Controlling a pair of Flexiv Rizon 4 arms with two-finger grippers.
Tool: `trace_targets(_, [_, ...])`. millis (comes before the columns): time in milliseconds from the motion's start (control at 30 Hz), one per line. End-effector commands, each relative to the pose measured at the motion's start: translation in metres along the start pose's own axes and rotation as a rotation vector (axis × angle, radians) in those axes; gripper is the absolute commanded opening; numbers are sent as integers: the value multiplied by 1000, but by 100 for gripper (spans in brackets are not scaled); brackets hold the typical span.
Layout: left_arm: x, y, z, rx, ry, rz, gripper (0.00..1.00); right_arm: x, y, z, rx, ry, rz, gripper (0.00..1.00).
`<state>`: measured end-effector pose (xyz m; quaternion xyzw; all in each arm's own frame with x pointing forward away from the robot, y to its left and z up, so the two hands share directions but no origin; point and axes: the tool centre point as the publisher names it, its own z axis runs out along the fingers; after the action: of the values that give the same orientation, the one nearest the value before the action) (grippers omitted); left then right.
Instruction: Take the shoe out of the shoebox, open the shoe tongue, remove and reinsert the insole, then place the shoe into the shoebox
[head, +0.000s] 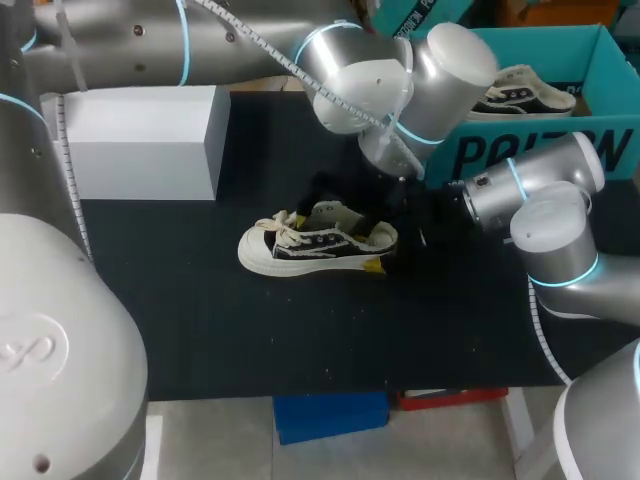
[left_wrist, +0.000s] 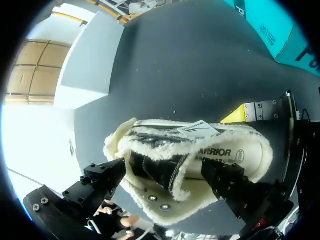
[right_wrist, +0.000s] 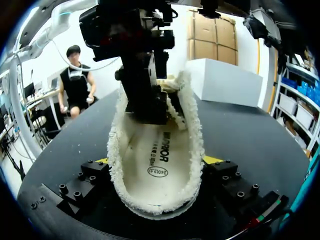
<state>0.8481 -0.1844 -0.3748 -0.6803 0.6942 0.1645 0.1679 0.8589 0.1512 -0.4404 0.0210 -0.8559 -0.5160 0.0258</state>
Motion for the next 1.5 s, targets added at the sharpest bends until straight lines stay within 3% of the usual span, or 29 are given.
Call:
trace_targets(33, [4,-8,2,-19,-35,-7,100,2,-3,4,0,0,1,0])
trace_targets(267, [-4,-8,0,-23,-17,-9,100,2,-3,4,0,0,1,0])
trace_targets(300, [-5,-8,1,-22,-18,-9,79,2,-3,4,0,0,1,0])
trace_targets(333, [-7,-8,1,-22,-18,-9,48,2,-3,4,0,0,1,0])
trace_targets(400, [-11,-8,3,-7,-32,-10,33,2,-3,4,0,0,1,0])
trace_targets(500, [-14,-7,6,2,-45,-5,27,2,-3,4,0,0,1,0])
trace_targets(567, [-16,-7,8,-1,-50,0,6,2,-3,4,0,0,1,0])
trace_targets(600, [-17,-8,8,3,-57,1,0,2,-3,4,0,0,1,0])
trace_targets(1133, [-19,0,-20,48,17,49,0,2,-3,4,0,0,1,0])
trace_targets(1500, [-51,4,-32,92,69,28,0,2,-3,4,0,0,1,0])
